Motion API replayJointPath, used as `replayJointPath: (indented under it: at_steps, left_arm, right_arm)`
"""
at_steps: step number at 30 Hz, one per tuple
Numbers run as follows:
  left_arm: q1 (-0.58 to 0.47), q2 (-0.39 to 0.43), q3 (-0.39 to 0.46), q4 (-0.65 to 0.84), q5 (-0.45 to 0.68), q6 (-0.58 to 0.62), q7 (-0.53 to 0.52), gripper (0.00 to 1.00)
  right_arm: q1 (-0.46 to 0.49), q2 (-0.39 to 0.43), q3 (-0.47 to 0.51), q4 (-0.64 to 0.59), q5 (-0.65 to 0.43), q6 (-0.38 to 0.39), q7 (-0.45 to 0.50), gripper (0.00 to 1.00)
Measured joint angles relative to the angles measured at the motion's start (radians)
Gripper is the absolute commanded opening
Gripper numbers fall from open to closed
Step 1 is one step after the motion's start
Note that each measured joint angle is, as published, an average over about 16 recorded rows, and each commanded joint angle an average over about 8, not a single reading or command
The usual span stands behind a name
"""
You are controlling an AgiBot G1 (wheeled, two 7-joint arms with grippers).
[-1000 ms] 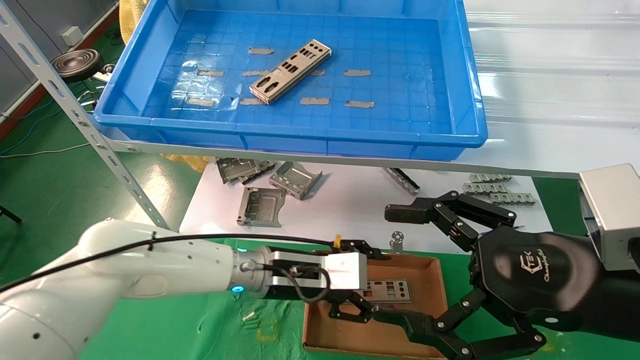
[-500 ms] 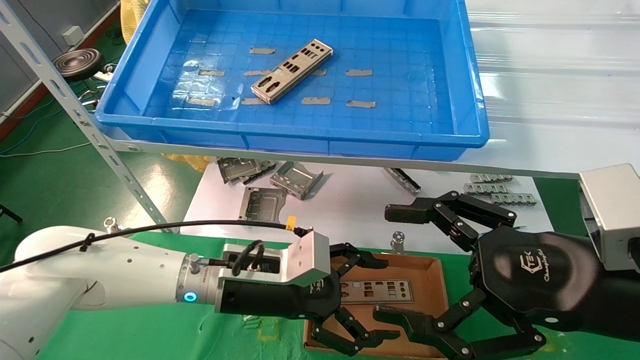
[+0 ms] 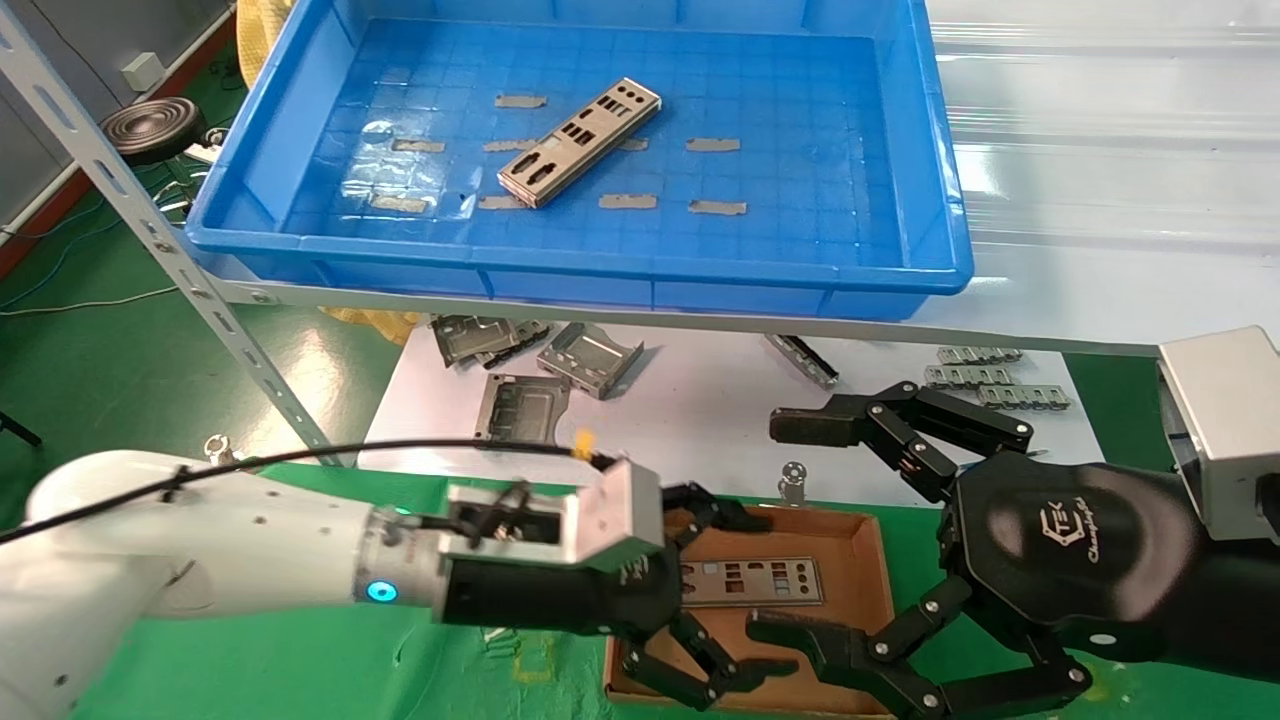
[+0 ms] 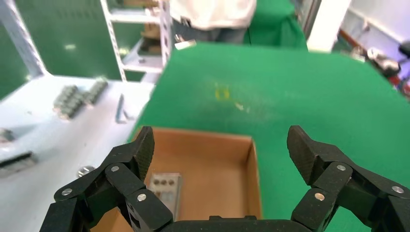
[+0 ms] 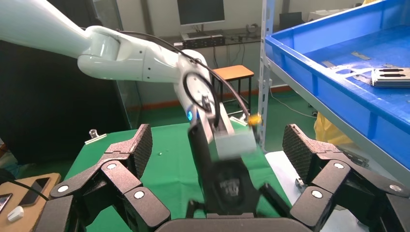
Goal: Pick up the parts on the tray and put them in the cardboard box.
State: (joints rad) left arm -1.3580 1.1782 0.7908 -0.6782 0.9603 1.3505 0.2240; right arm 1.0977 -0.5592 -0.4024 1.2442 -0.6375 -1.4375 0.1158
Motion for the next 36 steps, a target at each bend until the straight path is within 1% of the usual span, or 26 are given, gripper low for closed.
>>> replayJointPath:
  at_steps: [36]
  left_arm:
    - [0.179,-0.357,-0.322,-0.382,-0.145,0.092,-0.259,1.00]
  right_arm:
    - [0.000,0.000,0.000,0.000,0.000,0.000,0.000,1.00]
